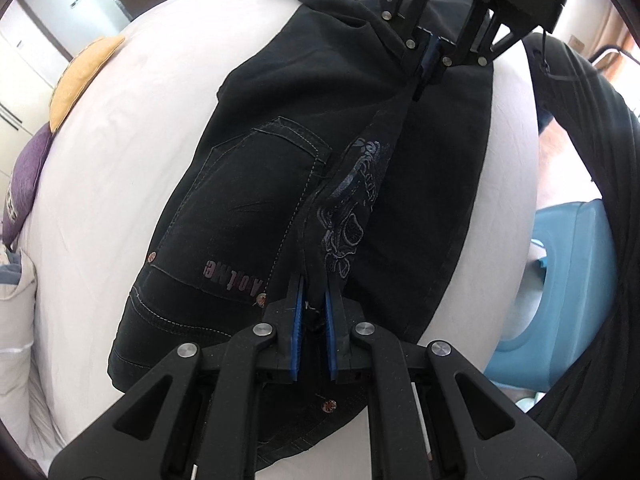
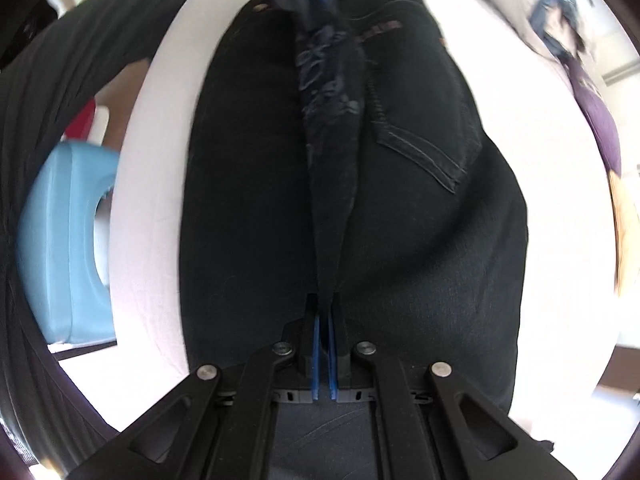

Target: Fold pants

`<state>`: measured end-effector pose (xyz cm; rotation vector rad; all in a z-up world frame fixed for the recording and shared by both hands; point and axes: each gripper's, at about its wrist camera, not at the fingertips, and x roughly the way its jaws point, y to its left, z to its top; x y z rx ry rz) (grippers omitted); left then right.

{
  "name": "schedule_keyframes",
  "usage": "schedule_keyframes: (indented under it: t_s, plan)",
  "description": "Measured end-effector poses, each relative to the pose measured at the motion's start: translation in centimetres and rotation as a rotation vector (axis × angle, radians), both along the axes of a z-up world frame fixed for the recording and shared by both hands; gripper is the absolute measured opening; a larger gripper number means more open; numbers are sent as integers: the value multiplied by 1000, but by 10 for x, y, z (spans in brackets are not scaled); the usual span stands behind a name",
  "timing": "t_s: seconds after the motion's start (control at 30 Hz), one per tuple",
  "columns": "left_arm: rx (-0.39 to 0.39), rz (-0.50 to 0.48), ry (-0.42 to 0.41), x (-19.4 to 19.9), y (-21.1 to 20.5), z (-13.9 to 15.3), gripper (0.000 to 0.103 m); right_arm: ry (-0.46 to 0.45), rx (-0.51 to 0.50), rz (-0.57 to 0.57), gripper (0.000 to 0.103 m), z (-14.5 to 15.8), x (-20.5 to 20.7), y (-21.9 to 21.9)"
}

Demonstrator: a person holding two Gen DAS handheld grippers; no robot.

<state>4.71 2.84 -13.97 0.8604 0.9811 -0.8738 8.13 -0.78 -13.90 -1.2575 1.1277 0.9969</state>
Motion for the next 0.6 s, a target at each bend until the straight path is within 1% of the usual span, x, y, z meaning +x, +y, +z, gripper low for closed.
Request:
schedule_keyframes:
  t_s: [0.1,0.17,0.33,0.37,0.47,0.6]
  plan:
    - [15,-24,-6,-3,-2,0,8,-33,-42,53,5,-4,-11,5]
    - [33,-43,-16,-4,-7,0,8,-30,-45,64,5,-6,-12,8]
    - [59,-72,-15,-12,1,-7,8,-45,-56,98,5,-10,-26,12]
    - [67,-77,-17,-15,2,-9,8,-44,-52,102,5,-10,-23,1]
    - [97,-100,-23,-22,5,-16,7,-52,-48,115,5,-12,-30,1]
    - [103,-91,-23,-21,10,-18,7,-81,-56,138,4,-12,-40,3]
